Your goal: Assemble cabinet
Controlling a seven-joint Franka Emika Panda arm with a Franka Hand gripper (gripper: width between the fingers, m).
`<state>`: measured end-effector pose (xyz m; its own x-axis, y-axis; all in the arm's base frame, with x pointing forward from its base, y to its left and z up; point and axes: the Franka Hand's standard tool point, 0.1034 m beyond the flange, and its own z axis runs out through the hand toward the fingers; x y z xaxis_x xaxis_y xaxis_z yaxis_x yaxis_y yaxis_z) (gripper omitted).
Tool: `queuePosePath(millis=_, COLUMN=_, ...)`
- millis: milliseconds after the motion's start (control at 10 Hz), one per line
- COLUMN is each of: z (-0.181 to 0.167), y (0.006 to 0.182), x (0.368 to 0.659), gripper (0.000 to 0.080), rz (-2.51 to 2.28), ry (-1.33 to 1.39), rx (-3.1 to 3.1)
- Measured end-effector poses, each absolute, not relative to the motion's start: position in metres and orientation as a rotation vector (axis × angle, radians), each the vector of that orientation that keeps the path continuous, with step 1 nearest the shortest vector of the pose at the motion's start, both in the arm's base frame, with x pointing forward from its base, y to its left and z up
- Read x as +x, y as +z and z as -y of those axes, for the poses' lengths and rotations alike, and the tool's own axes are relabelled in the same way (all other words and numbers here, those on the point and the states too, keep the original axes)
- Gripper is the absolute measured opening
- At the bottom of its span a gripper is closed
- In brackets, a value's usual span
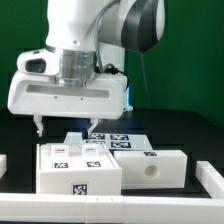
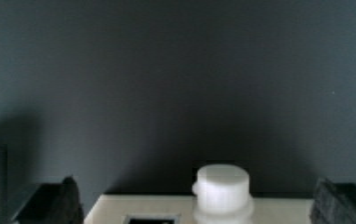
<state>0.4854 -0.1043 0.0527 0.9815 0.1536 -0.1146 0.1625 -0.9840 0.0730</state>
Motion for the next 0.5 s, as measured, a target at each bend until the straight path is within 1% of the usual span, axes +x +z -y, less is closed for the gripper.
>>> queuePosePath(millis=500, z=0.1046, y=0.0506, x=0.4834, gripper=0.0648, rz=-0.23, ry=-0.179, rx=3.053)
